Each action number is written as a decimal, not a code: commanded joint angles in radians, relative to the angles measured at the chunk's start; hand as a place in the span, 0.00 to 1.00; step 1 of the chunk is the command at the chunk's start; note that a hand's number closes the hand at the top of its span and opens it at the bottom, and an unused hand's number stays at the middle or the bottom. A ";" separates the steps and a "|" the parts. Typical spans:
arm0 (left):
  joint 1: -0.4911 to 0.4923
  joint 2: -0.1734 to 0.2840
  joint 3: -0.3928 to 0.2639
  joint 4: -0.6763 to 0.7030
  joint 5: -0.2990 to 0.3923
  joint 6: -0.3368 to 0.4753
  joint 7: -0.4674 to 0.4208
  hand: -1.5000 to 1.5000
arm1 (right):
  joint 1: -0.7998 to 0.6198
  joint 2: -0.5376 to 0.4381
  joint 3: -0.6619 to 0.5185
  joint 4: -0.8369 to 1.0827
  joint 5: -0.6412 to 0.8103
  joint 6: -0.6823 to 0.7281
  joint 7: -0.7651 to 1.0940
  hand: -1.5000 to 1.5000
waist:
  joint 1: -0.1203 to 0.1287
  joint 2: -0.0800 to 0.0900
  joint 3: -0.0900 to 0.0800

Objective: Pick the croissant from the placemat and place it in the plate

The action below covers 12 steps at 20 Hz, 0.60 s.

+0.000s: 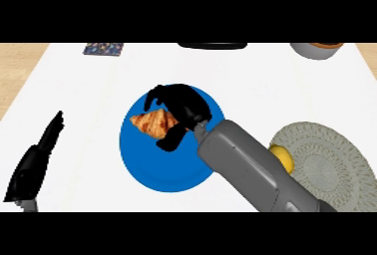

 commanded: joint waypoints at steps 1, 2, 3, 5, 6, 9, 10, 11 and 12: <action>0.027 0.004 -0.005 -0.022 0.000 -0.018 -0.013 0.50 | -0.033 0.001 0.083 0.159 -0.093 -0.121 -0.020 0.00 | 0.005 0.001 0.000; 0.023 -0.007 0.000 -0.010 -0.008 -0.004 0.004 0.50 | -0.068 0.001 0.073 0.147 -0.125 -0.105 -0.021 0.00 | -0.008 -0.002 0.000; 0.016 0.003 0.002 -0.062 0.014 -0.026 0.037 0.50 | -0.078 0.001 0.150 0.119 -0.191 -0.169 0.016 0.00 | 0.007 0.000 0.000; -0.068 0.009 0.027 0.051 0.002 0.001 0.015 0.50 | -0.105 0.001 0.068 0.153 -0.213 -0.177 -0.073 0.00 | -0.004 0.003 0.000; 0.017 -0.022 -0.007 -0.010 -0.006 0.003 -0.009 0.50 | -0.065 0.001 0.086 0.113 -0.237 -0.224 -0.078 0.00 | 0.000 0.000 0.000; -0.018 -0.010 0.005 -0.018 -0.002 -0.002 0.049 0.50 | -0.057 0.001 -0.015 0.128 -0.311 -0.253 -0.170 0.00 | -0.005 0.002 0.001; 0.018 -0.037 -0.022 -0.023 -0.021 0.014 0.020 0.50 | -0.071 0.001 -0.053 0.110 -0.325 -0.271 -0.139 0.00 | -0.010 -0.001 0.001; -0.005 -0.034 -0.017 0.030 -0.039 0.032 -0.019 0.50 | -0.057 0.001 -0.019 0.100 -0.344 -0.360 -0.149 0.00 | -0.004 0.002 0.000; 0.015 -0.041 -0.006 0.000 -0.026 0.037 0.005 0.50 | -0.050 -0.007 -0.116 0.098 -0.321 -0.305 -0.168 0.00 | -0.030 -0.004 0.001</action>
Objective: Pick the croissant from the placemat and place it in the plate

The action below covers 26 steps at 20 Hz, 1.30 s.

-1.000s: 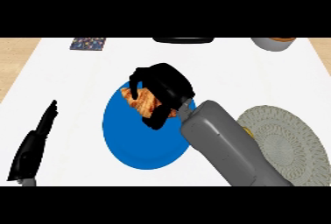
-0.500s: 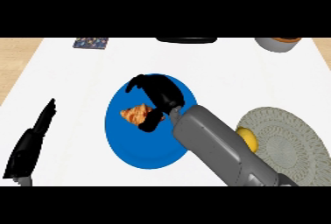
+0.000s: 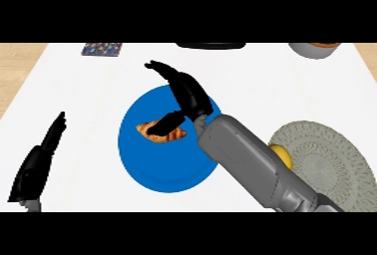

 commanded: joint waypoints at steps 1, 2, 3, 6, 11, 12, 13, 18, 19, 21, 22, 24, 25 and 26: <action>0.006 0.028 0.036 -0.013 0.028 -0.023 0.016 0.50 | -0.001 0.002 -0.112 -0.003 -0.041 -0.070 -0.019 0.00 | -0.018 -0.005 0.000; -0.003 0.020 0.033 0.038 0.015 -0.008 -0.034 0.50 | 0.010 -0.015 -0.158 0.010 -0.065 -0.054 -0.040 0.00 | -0.024 -0.003 0.000; -0.025 0.032 0.042 0.040 0.010 -0.008 0.004 0.50 | 0.056 -0.029 -0.163 0.007 -0.071 -0.037 -0.064 0.00 | -0.028 -0.004 0.000; 0.058 0.023 0.042 -0.038 0.035 -0.025 -0.024 0.50 | 0.078 -0.065 -0.274 0.031 -0.161 0.020 -0.152 0.00 | -0.014 -0.003 0.001; 0.053 -0.033 -0.007 -0.053 -0.013 0.020 0.005 0.50 | 0.115 -0.185 -0.405 0.014 -0.278 0.229 -0.275 0.00 | -0.023 -0.004 0.001; 0.007 0.039 0.044 -0.060 0.051 -0.059 0.044 0.50 | 0.108 -0.186 -0.435 0.097 -0.278 0.238 -0.373 0.00 | -0.013 0.001 0.001; 0.058 0.006 0.023 -0.006 0.015 -0.022 -0.057 0.50 | 0.123 -0.238 -0.447 0.079 -0.291 0.304 -0.384 0.00 | -0.019 -0.001 0.000; 0.047 0.019 0.039 -0.049 0.030 -0.036 -0.001 0.50 | 0.068 -0.318 -0.504 0.258 -0.264 0.424 -0.534 0.00 | -0.009 -0.001 0.000; 0.060 0.028 0.048 -0.036 0.022 -0.037 -0.021 0.50 | 0.078 -0.313 -0.502 0.263 -0.255 0.445 -0.549 0.00 | -0.013 -0.002 0.000; 0.048 -0.021 0.006 -0.022 -0.008 -0.002 -0.037 0.50 | 0.064 -0.350 -0.526 0.378 -0.236 0.479 -0.649 0.00 | -0.007 0.002 0.001; 0.029 0.031 0.054 -0.012 0.030 -0.043 -0.029 0.50 | 0.020 -0.385 -0.558 0.397 -0.260 0.515 -0.627 0.00 | -0.005 0.003 0.001; 0.032 0.035 0.046 -0.032 0.030 -0.060 -0.015 0.50 | 0.031 -0.383 -0.551 0.487 -0.225 0.541 -0.689 0.00 | -0.001 0.003 0.001; 0.009 0.010 0.040 0.049 0.006 -0.022 -0.068 0.50 | -0.050 -0.351 -0.567 0.551 -0.219 0.503 -0.695 0.00 | 0.007 0.008 0.001; 0.007 0.002 0.033 -0.013 0.010 -0.024 -0.004 0.50 | 0.005 -0.378 -0.564 0.537 -0.209 0.535 -0.713 0.00 | -0.005 0.002 0.001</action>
